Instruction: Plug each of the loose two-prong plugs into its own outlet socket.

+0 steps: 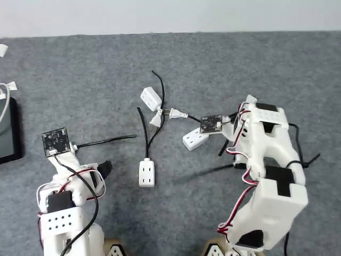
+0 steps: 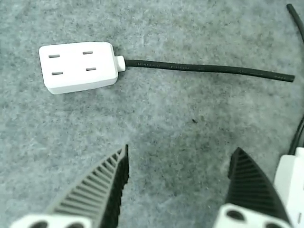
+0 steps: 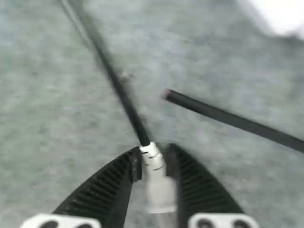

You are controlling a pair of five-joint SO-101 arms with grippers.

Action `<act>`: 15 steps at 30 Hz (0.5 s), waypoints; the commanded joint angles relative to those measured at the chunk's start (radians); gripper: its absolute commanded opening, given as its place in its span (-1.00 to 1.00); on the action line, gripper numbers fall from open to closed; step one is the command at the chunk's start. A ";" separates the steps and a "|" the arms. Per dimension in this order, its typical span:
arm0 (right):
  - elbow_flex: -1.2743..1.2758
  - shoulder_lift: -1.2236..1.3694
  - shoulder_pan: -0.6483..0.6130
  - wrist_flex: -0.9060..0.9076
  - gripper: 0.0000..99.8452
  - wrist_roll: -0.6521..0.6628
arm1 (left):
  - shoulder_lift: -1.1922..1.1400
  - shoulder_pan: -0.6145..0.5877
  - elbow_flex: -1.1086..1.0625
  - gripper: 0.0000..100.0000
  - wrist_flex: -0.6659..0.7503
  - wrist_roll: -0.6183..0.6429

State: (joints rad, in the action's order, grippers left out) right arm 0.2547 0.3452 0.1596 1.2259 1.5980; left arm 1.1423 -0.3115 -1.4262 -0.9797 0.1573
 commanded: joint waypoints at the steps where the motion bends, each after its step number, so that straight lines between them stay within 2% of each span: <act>1: -0.017 0.016 0.084 -0.070 -0.96 0.005 | 0.011 0.000 0.012 -0.38 0.028 -0.011; 4: -0.026 0.002 0.099 -0.050 -0.98 -0.006 | 0.011 0.000 0.012 -0.38 0.028 -0.011; 8: -0.048 -0.097 0.101 0.059 -0.98 -0.109 | 0.011 0.000 0.012 -0.38 0.028 -0.011; 10: -0.060 -0.177 0.101 0.077 -0.98 -0.230 | 0.011 0.000 0.012 -0.38 0.028 -0.011; 15: -0.055 -0.371 0.136 0.050 -0.98 -0.663 | 0.011 0.000 0.012 -0.38 0.028 -0.011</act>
State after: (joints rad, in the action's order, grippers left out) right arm 0.2562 0.1181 0.2547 1.2889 1.1899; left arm 1.1423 -0.3115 -1.4262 -0.9797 0.1557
